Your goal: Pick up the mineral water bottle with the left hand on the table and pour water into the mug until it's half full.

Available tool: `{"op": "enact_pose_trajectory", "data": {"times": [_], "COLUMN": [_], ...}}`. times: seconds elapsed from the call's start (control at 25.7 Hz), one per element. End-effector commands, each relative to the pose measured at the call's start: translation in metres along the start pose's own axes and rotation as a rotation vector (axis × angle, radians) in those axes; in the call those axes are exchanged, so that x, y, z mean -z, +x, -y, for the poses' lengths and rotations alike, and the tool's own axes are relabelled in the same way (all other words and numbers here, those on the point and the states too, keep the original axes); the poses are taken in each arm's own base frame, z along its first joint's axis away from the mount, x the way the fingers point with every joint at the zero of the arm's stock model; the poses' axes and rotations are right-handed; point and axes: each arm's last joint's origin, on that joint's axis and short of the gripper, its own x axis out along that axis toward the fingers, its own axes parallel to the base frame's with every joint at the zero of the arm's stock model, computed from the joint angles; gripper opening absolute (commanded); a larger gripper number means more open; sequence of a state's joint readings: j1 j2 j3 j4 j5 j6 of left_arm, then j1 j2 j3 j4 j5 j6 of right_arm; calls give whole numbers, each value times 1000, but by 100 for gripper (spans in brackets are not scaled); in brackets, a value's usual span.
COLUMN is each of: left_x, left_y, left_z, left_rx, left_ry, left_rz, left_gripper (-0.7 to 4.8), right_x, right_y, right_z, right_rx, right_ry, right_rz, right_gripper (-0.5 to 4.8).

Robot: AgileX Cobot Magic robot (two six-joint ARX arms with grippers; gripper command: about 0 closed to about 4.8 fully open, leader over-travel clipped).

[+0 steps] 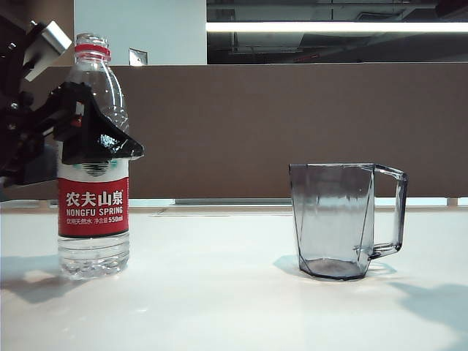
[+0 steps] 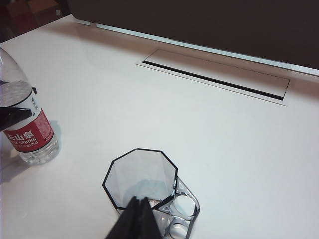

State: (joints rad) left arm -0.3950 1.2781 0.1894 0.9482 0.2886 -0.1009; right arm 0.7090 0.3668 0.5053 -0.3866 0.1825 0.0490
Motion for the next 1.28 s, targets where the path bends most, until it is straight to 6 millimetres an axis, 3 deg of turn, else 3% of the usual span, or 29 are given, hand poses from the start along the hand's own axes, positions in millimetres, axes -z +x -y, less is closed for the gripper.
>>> {"op": "enact_pose_trajectory", "data": {"times": [0.04, 0.93, 1.05, 1.13, 1.28], "left_x": [-4, -4, -4, -4, -4], "left_y": [1, 3, 3, 3, 3], "left_z": [0, 0, 0, 0, 0], "left_rx": [-5, 11, 11, 11, 10], "left_ry": [37, 50, 50, 50, 50], "left_rz": [26, 30, 29, 29, 30], "left_gripper": [479, 479, 368, 329, 330], "right_x": [-4, -4, -4, -4, -4], "right_y": [-1, -1, -1, -1, -1], "right_z": [0, 0, 0, 0, 0], "right_rx": [-3, -3, -4, -3, -3], "right_ry": [7, 7, 7, 7, 7], "right_rz": [24, 24, 25, 25, 25], "right_gripper": [-4, -4, -4, -4, -4]}}
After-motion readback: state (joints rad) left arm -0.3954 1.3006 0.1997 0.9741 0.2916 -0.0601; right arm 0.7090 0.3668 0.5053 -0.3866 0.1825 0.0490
